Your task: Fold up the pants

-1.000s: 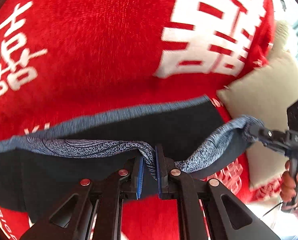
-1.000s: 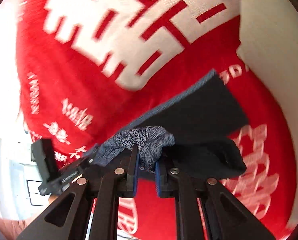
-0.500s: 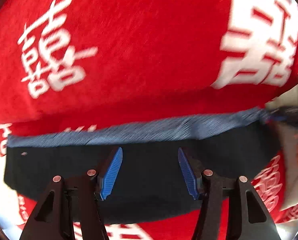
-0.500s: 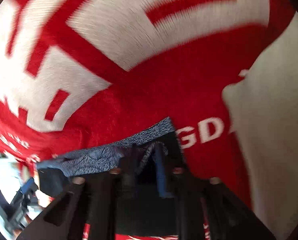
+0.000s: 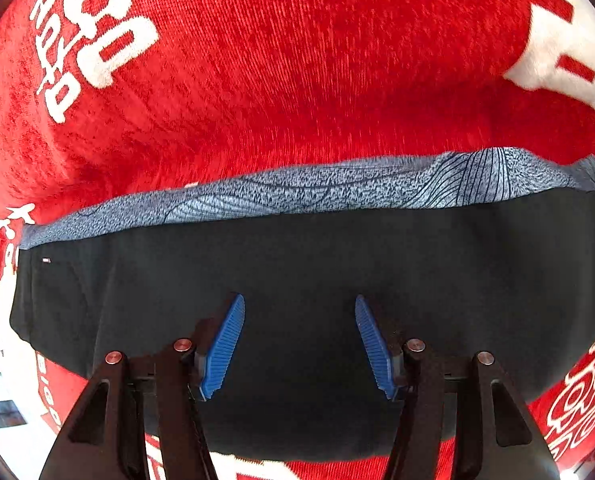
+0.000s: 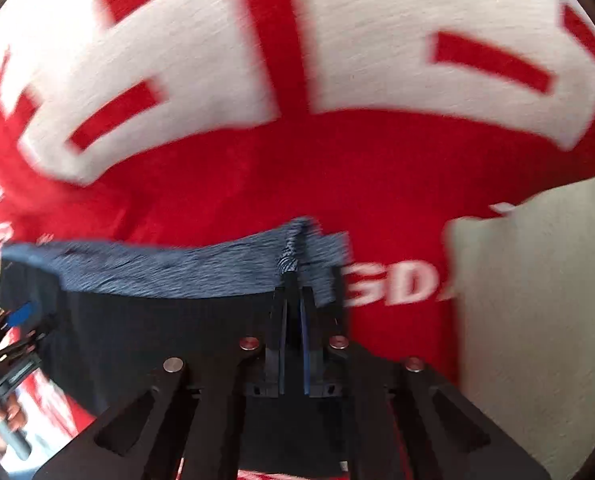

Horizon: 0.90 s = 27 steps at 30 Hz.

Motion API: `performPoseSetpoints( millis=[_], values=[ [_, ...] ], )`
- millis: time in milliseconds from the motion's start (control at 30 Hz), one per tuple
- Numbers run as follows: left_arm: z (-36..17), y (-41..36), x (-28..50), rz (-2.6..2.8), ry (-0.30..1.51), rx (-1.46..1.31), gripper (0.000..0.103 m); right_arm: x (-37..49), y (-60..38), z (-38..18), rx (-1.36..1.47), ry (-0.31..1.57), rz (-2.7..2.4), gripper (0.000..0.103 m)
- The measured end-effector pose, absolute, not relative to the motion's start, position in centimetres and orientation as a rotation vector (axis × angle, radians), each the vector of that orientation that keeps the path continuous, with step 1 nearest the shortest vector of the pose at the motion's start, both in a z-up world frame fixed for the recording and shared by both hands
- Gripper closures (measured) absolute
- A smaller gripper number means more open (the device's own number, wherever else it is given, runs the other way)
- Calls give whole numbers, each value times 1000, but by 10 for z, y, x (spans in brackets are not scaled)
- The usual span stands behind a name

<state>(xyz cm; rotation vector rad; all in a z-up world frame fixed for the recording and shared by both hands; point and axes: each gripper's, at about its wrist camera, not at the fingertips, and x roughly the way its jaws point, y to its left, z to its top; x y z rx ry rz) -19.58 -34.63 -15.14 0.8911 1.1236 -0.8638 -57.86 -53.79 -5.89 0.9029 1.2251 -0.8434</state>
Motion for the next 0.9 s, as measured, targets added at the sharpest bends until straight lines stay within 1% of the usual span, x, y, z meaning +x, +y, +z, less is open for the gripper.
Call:
performPoseSetpoints(
  millis=[100,167,200,233,267,300,333,433,567,700,767,800,833,867,900],
  values=[
    [-156,-354,-192,-848,1138,882,44,-594,-545,-56,946,1243,-900,97],
    [-152,-356,-189,-845,1135,866,44,-588,-539,-47,887,1271,-892,97],
    [-148,-356,-187,-850,1129,856,44,-585,-535,-41,854,1282,-904,91],
    [-144,-357,-185,-853,1126,850,44,-586,-533,-36,858,1277,-918,83],
    [-142,-355,-184,-856,1124,847,44,-591,-531,-30,890,1256,-938,77],
    [-140,-354,-183,-860,1121,845,44,-596,-523,-23,943,1211,-947,62],
    [-139,-352,-182,-861,1119,848,44,-604,-514,-15,1007,1149,-944,54],
    [-137,-346,-177,-859,1112,856,44,-621,-474,-4,1155,1030,-887,53],
    [-146,-342,-177,-845,1125,870,44,-640,-427,-24,1293,969,-875,53],
    [-152,-343,-185,-858,1112,895,44,-660,-425,-49,1380,891,-937,53],
    [-153,-344,-195,-855,1094,912,44,-664,-429,-55,1368,845,-963,53],
    [-153,-343,-196,-852,1089,916,44,-663,-430,-54,1371,820,-974,52],
    [-152,-344,-200,-849,1089,916,44,-662,-431,-54,1380,801,-983,53],
    [-151,-344,-200,-848,1092,913,44,-665,-439,-54,1385,796,-994,57],
    [-148,-344,-204,-850,1098,911,44,-665,-445,-53,1382,801,-1001,84]
  ],
)
